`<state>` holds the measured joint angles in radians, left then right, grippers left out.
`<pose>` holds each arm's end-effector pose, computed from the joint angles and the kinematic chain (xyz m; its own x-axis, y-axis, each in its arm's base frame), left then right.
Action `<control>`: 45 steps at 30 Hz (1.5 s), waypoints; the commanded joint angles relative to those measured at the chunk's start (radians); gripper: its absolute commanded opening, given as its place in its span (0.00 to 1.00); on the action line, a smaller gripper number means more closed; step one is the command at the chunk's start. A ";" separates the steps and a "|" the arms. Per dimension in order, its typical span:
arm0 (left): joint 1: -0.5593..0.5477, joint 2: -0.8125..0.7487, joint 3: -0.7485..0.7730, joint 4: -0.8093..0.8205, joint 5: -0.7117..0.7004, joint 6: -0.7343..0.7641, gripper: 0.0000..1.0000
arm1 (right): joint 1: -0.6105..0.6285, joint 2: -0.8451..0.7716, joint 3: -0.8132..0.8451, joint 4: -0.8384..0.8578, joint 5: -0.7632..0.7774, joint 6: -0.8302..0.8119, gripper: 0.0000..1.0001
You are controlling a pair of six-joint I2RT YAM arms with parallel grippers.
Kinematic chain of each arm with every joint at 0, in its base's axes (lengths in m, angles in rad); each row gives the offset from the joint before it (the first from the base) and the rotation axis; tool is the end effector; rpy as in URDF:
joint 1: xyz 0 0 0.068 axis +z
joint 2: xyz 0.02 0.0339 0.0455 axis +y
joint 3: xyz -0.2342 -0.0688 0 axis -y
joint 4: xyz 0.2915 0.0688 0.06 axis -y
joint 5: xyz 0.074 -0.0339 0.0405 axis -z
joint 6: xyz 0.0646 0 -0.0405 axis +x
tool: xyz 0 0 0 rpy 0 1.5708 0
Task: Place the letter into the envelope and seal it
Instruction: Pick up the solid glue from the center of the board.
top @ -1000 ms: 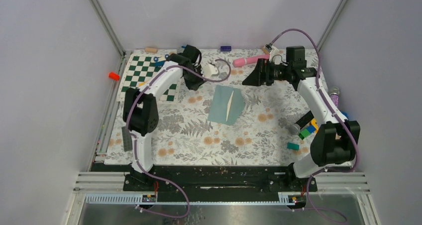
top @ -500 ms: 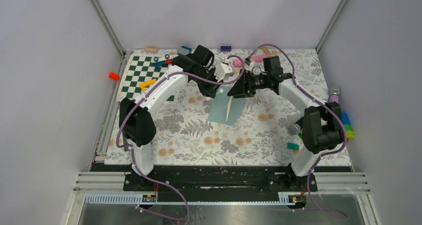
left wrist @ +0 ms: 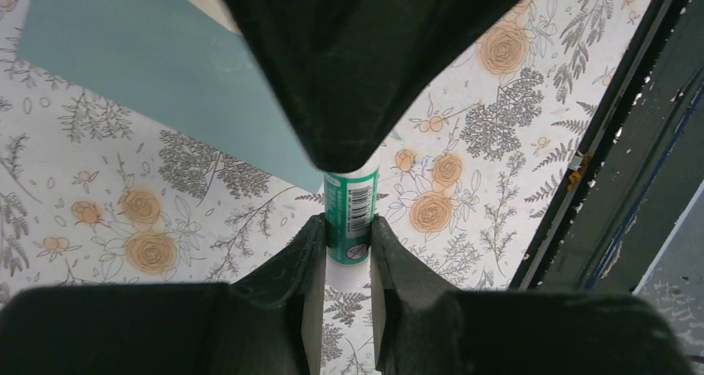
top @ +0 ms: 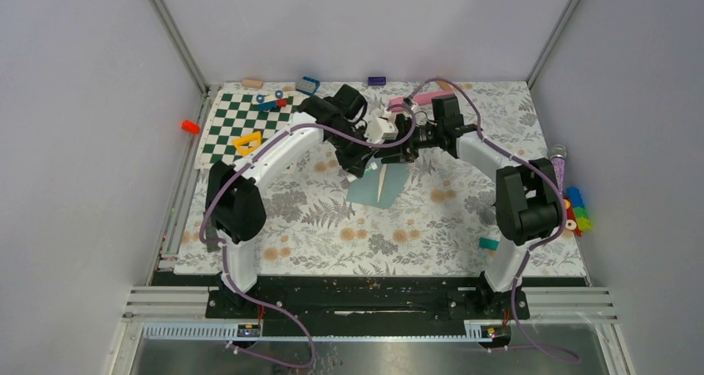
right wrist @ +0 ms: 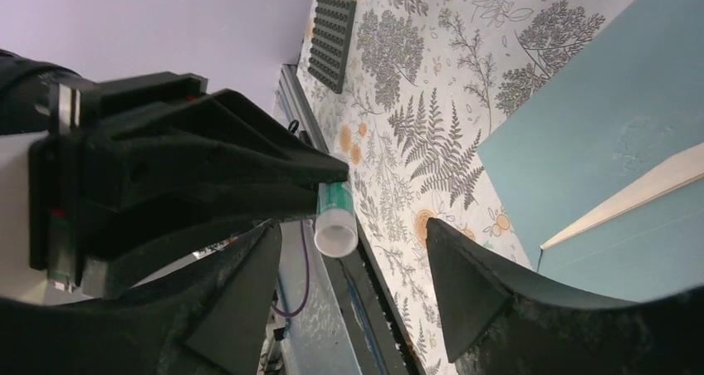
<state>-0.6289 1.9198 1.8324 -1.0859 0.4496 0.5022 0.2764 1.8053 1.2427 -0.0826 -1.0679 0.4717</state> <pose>0.3449 -0.2856 0.2460 -0.3331 0.7784 -0.5322 0.9425 0.2906 -0.1649 0.4050 0.1737 0.1733 -0.8812 -0.0223 -0.4723 -0.4542 0.3174 0.8324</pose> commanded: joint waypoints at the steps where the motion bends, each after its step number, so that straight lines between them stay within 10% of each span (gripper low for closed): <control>1: -0.016 0.010 0.012 -0.011 0.047 -0.013 0.19 | 0.020 0.030 -0.009 0.090 -0.066 0.071 0.68; 37: -0.044 0.014 0.012 -0.010 0.005 0.001 0.19 | 0.064 0.081 0.046 -0.061 -0.084 -0.039 0.34; 45: -0.044 0.009 0.019 0.002 -0.001 -0.009 0.47 | 0.068 0.083 0.050 -0.061 -0.107 -0.042 0.17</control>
<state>-0.6636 1.9488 1.8324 -1.1049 0.4305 0.4969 0.3340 1.8835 1.2484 -0.1455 -1.1534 0.4419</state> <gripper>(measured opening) 0.412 0.303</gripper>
